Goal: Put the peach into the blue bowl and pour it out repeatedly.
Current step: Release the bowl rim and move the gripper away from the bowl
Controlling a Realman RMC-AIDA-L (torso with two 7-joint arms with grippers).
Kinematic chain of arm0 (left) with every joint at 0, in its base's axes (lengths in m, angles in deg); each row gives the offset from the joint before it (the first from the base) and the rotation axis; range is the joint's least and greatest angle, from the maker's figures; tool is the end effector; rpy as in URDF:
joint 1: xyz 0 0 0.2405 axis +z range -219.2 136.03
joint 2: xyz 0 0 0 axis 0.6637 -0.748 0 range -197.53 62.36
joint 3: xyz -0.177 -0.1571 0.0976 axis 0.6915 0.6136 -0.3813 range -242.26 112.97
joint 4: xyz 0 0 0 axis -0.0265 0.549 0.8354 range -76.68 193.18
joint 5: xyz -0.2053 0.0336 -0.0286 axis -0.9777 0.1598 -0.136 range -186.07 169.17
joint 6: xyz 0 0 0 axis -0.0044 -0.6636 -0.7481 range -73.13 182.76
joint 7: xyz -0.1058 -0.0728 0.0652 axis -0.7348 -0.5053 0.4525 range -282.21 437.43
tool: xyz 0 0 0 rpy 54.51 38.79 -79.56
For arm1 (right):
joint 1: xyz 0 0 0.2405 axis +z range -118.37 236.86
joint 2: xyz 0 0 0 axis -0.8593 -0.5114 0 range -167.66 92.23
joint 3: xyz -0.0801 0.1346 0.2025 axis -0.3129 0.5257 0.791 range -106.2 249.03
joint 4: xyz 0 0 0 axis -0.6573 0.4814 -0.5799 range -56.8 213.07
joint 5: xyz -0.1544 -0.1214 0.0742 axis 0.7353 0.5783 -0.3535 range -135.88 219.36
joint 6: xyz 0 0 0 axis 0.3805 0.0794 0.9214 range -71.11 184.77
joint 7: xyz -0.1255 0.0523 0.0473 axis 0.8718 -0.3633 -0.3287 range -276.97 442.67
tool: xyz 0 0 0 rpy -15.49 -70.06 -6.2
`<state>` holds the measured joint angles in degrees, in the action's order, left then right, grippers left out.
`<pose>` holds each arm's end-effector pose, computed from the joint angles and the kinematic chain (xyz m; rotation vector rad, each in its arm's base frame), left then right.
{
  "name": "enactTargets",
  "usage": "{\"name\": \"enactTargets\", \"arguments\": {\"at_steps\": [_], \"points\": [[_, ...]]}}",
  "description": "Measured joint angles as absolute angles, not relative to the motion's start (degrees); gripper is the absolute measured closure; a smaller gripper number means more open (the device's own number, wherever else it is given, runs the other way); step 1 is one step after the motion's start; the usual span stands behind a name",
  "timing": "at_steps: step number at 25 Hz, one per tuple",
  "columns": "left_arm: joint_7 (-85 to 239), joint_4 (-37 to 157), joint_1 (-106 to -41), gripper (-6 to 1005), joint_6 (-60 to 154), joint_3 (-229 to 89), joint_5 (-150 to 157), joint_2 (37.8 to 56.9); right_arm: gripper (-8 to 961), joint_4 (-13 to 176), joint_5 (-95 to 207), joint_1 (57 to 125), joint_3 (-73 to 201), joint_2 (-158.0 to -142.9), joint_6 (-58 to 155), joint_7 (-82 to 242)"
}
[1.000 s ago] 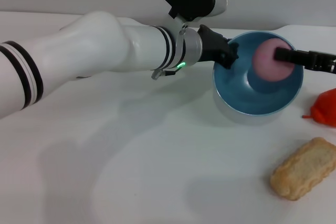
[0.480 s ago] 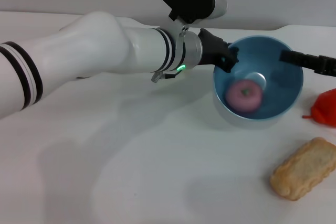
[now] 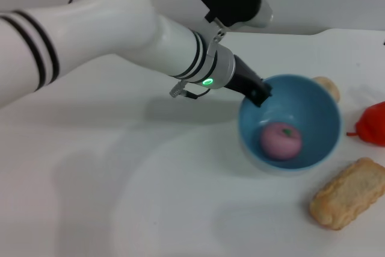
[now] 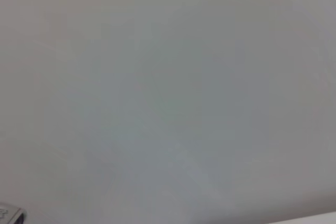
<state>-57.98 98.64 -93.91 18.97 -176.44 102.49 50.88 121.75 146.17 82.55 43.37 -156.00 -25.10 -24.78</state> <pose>-0.1246 0.4000 -0.1354 -2.6921 -0.5722 0.0442 0.3115 0.3350 0.0749 -2.0578 1.2742 1.0161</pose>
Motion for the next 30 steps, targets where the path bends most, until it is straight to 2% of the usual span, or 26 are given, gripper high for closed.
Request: {"name": "enactTargets", "arguments": {"at_steps": [4,22,27,30], "points": [[-65.61,98.82,-95.28,999,16.85,-176.53,111.58,51.29,469,120.51,146.17,81.82,43.66,-156.06,-24.86,-23.48],[-66.27,98.60,-92.66,1000,18.51,-179.81,111.66,51.41,470,117.48,145.93,81.21,43.88,-156.12,-24.46,-21.62],[-67.01,100.16,-91.47,969,19.79,-179.22,111.64,51.27,469,117.25,145.89,81.08,43.91,-156.15,-24.28,-19.48],[-67.74,101.17,-91.13,742,20.18,-178.90,111.72,51.10,449,116.57,145.88,81.08,43.92,-156.23,-23.82,-16.10]]}}
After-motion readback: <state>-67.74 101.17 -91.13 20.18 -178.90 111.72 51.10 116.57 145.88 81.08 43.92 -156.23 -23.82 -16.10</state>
